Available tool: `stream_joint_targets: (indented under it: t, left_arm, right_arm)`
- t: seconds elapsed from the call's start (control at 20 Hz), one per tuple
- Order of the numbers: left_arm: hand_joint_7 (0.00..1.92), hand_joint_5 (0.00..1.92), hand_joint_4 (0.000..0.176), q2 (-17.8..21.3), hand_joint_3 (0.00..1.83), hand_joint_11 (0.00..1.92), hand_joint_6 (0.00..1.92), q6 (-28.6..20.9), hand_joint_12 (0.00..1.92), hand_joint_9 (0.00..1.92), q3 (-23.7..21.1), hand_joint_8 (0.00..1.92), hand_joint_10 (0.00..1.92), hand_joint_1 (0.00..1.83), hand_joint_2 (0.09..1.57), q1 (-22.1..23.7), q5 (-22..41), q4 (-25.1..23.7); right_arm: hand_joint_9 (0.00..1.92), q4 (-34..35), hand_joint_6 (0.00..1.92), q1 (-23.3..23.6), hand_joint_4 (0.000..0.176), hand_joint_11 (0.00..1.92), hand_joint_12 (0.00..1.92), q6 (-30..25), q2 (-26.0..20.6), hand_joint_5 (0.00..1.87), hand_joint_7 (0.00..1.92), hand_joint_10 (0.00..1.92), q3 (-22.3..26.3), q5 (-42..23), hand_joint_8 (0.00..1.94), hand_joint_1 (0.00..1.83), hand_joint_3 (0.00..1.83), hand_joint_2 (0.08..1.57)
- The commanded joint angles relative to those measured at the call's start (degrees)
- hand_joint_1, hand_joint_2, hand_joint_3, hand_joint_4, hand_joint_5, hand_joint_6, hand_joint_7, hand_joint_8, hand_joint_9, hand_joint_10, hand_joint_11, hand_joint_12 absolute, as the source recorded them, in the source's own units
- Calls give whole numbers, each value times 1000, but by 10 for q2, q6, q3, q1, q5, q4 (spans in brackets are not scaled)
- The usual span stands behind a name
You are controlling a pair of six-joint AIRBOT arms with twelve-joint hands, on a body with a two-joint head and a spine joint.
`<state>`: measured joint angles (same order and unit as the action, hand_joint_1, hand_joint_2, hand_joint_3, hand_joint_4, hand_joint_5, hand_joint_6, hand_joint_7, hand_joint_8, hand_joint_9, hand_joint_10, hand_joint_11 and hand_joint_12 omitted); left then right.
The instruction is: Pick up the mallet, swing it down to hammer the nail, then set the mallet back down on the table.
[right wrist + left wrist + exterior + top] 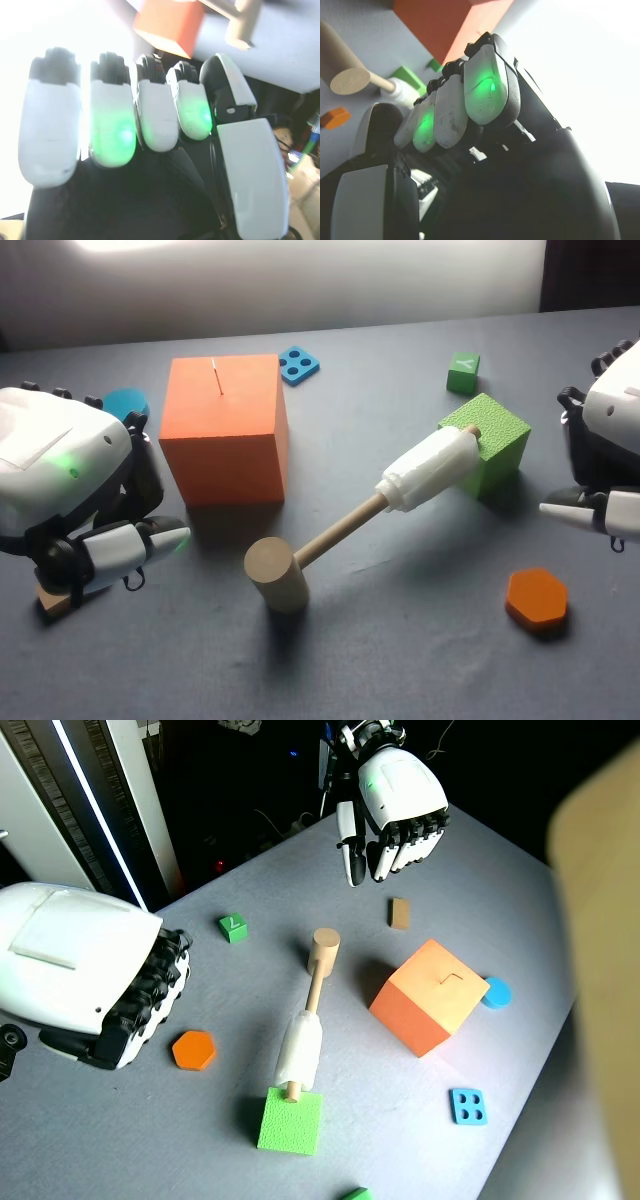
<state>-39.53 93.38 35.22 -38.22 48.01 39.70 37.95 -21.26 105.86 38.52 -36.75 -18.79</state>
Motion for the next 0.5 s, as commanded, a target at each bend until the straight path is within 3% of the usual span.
stream_joint_targets:
  t: [0.0,0.05,0.1,0.45]
  left_arm:
    - [0,0,0,2,217,0,0,3,0,0,0,0,0,0,1158,3,57,-20]
    - [0,0,0,2,217,0,0,3,0,0,0,0,0,0,1158,3,57,-20]
    - [0,0,0,2,30,0,0,3,0,0,0,0,0,0,1251,2,57,-18]
    - [0,0,0,4,17,0,0,-3,0,0,2,0,0,0,1247,0,46,-19]
  right_arm:
    - [49,-12,70,7,0,0,153,5,0,115,111,95,1,-55,54,5,151,1184]
    - [49,-12,70,6,0,0,153,7,1,115,111,95,2,-55,54,5,151,1184]
    - [84,-12,7,5,0,0,123,9,2,135,131,21,2,-56,3,0,18,1239]
    - [77,-12,3,8,0,0,46,16,7,113,116,6,12,-64,4,0,6,1256]
